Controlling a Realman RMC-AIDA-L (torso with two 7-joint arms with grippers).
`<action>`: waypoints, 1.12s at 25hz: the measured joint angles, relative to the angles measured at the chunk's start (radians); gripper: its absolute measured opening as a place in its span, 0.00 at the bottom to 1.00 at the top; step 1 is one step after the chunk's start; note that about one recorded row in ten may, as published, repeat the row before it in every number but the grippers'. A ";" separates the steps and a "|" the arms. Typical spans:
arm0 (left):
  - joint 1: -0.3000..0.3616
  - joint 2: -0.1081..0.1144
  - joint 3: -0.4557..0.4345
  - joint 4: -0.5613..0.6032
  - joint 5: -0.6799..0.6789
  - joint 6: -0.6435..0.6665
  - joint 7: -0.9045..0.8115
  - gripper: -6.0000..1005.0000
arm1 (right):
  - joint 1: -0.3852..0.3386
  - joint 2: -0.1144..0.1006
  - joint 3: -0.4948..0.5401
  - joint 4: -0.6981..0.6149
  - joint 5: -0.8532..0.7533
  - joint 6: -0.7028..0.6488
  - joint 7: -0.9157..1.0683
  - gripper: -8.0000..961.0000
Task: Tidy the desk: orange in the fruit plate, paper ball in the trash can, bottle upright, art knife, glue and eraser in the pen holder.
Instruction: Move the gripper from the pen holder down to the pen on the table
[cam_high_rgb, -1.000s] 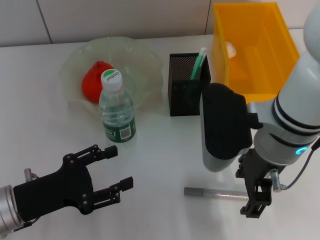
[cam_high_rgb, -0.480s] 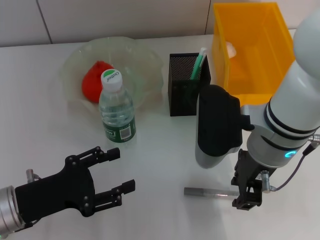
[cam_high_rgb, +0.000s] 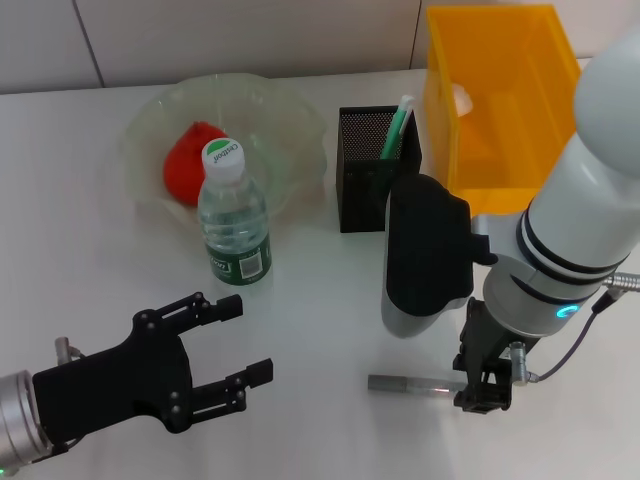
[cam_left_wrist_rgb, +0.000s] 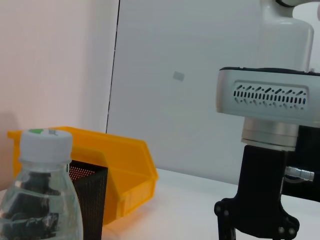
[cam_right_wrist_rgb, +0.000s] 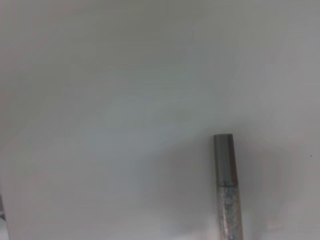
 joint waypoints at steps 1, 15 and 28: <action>0.000 0.000 0.000 0.000 0.000 -0.001 0.000 0.77 | 0.000 0.000 0.000 0.005 0.000 0.004 0.000 0.44; -0.001 0.000 0.010 -0.002 0.000 -0.001 -0.001 0.77 | 0.001 0.000 -0.030 0.046 0.026 0.045 0.001 0.38; -0.002 0.000 0.014 -0.002 0.000 0.001 -0.005 0.77 | 0.007 -0.001 -0.030 0.063 0.022 0.052 0.001 0.28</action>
